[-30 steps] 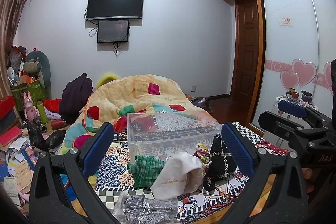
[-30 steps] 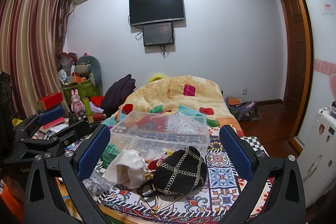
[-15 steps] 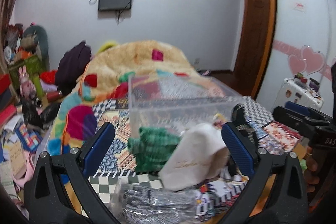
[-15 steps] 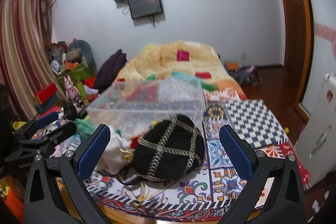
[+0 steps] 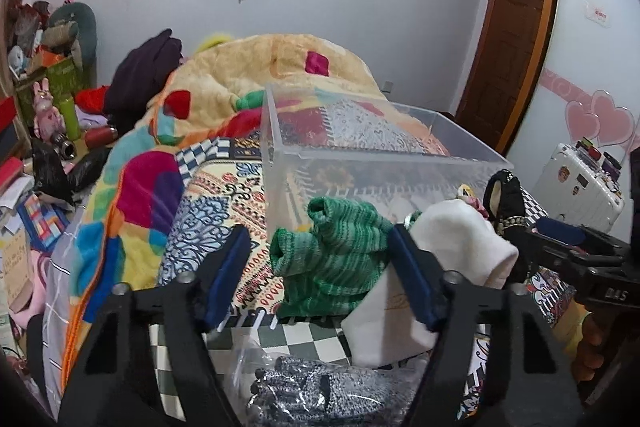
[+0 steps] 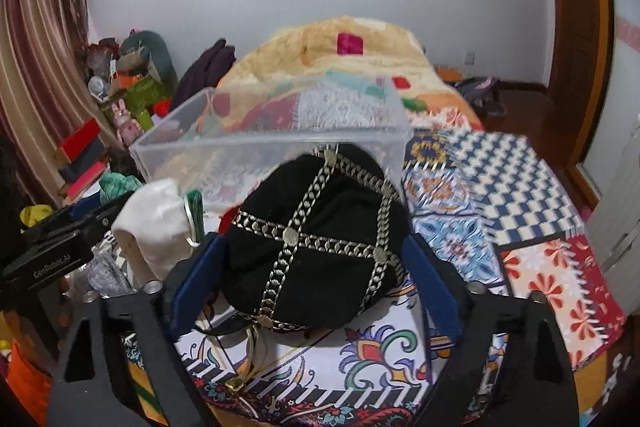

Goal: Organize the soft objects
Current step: 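Grasp the green knitted glove with the left tool while the right tool grasps the black chain bag, then lower the green glove into the clear box with the left tool while the right drops the black bag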

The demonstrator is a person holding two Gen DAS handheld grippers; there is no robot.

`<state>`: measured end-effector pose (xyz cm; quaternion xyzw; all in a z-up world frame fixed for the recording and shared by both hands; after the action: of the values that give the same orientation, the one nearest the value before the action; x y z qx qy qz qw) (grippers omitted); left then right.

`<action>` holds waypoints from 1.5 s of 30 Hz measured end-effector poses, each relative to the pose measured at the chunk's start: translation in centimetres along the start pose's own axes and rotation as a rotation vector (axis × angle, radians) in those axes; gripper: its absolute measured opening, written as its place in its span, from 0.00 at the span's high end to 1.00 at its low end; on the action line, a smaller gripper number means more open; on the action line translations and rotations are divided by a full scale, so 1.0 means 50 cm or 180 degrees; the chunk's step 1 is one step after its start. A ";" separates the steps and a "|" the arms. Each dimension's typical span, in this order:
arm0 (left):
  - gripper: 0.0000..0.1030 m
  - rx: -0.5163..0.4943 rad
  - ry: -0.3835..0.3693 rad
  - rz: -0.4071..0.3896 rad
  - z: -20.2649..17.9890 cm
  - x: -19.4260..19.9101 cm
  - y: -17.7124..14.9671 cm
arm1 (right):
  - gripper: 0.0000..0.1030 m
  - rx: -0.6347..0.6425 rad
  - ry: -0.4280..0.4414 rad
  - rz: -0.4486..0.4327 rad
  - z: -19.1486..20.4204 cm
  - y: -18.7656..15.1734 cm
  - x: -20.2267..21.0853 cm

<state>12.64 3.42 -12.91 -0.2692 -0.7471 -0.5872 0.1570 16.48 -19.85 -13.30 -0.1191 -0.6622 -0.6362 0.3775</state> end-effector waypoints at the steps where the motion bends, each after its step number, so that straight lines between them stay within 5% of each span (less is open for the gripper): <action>1: 0.43 0.0006 -0.0028 0.0012 0.001 -0.003 0.000 | 0.24 -0.0034 0.0047 0.0031 -0.002 -0.001 -0.006; 3: 0.56 0.0009 -0.0085 0.0051 0.001 -0.008 -0.003 | 0.33 -0.0074 0.0109 0.0060 -0.005 -0.004 -0.009; 8: 0.63 -0.0066 -0.0100 0.0037 -0.003 -0.001 -0.004 | 0.69 -0.0050 0.0317 0.0123 0.005 -0.010 -0.010; 15: 0.69 -0.0181 -0.0101 -0.0125 -0.022 0.045 0.014 | 0.86 -0.0019 0.0281 0.0010 0.004 -0.005 0.006; 31: 0.69 -0.0404 -0.0077 -0.0704 -0.044 0.137 0.144 | 0.88 0.0077 0.0227 -0.0659 0.001 0.101 0.125; 38: 0.69 -0.0509 -0.0115 -0.0648 -0.042 0.089 0.213 | 0.88 0.0119 0.0104 -0.0812 -0.005 0.174 0.086; 45: 0.69 -0.0466 -0.0181 -0.0311 -0.021 -0.003 0.234 | 0.88 0.0136 0.0101 -0.0722 -0.001 0.212 0.018</action>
<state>19.54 4.34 -3.44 -0.2596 -0.7186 -0.6393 0.0868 22.64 -18.48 -4.74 -0.0253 -0.6788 -0.6624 0.3161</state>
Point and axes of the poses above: each gripper's, at about its wrist camera, not at the fingertips, and x roughly against the way its jaws point, z to its left, y to its top, the point moved 6 cm from there along -x, roughly the way its jaws point, and after that the axes turned 10 degrees about -y, right-handed, at the moved point
